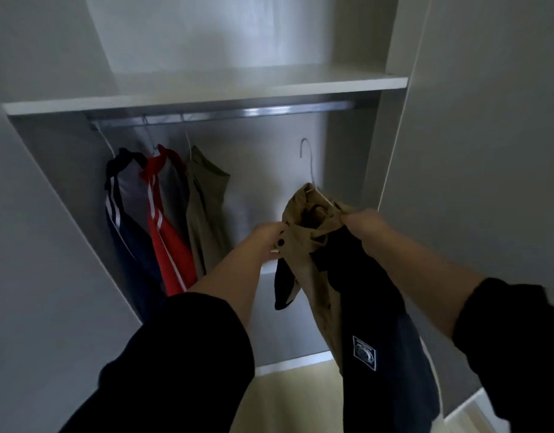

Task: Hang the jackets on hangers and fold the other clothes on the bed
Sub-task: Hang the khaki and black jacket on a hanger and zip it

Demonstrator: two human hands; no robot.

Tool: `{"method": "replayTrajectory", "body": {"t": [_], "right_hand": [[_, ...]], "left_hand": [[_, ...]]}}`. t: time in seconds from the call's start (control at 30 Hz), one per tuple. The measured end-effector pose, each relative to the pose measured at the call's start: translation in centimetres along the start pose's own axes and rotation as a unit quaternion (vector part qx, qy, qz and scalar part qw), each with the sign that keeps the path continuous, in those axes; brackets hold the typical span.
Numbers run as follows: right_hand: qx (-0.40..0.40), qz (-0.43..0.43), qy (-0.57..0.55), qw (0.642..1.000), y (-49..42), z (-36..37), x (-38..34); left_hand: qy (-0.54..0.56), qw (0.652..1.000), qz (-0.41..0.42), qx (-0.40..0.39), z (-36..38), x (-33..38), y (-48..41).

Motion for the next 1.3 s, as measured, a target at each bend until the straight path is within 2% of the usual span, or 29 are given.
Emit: {"method": "replayTrajectory", "body": {"t": [0.2,0.3,0.47,0.63,0.77,0.83,0.9,1.0,1.1,1.17,1.3], "right_hand": [[0.036,0.011,-0.049,0.998,-5.5,6.2,-4.3],[0.051,0.002,-0.081,0.995,-7.8,8.8,-6.3],[0.040,-0.039,-0.106,0.993,-11.5,13.1,-10.3],[0.030,-0.076,-0.114,0.990,-15.2,16.6,-13.7],[0.008,-0.100,-0.108,0.989,-17.7,19.2,-15.9],[-0.002,-0.106,-0.116,0.988,-18.8,20.6,-16.6],[-0.014,-0.108,-0.125,0.986,-19.8,21.9,-17.1],[-0.030,-0.112,-0.121,0.986,-21.1,23.3,-18.3],[-0.042,-0.121,-0.100,0.987,-22.1,24.6,-19.0],[-0.036,-0.118,-0.086,0.989,-23.0,25.1,-18.7],[-0.041,-0.117,-0.050,0.991,-24.3,25.3,-17.3]], "left_hand": [[-0.138,0.987,0.077,0.029,-7.2,4.8,-6.7],[-0.228,0.963,0.143,0.029,-9.5,5.9,-9.3],[-0.278,0.933,0.224,0.038,-12.3,8.9,-12.3],[-0.395,0.863,0.293,0.117,-16.6,13.5,-15.5],[-0.466,0.794,0.335,0.201,-19.8,16.2,-17.2],[-0.496,0.743,0.364,0.264,-21.3,17.5,-18.0],[-0.536,0.693,0.368,0.312,-22.4,18.8,-18.7],[-0.593,0.650,0.337,0.337,-23.4,20.9,-19.6],[-0.635,0.632,0.289,0.338,-24.0,22.8,-21.3],[-0.644,0.637,0.270,0.328,-24.0,23.7,-22.6],[-0.652,0.628,0.266,0.331,-24.0,24.7,-24.2]]}}
Point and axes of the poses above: each hand's wrist, its own y-axis away from the middle knuckle, its own z-axis out of the palm, x = y × z, the point moved 4 cm from there along -y, towards the middle knuckle, and after that the axes turned 3 degrees about -x, right-handed, at the moved point
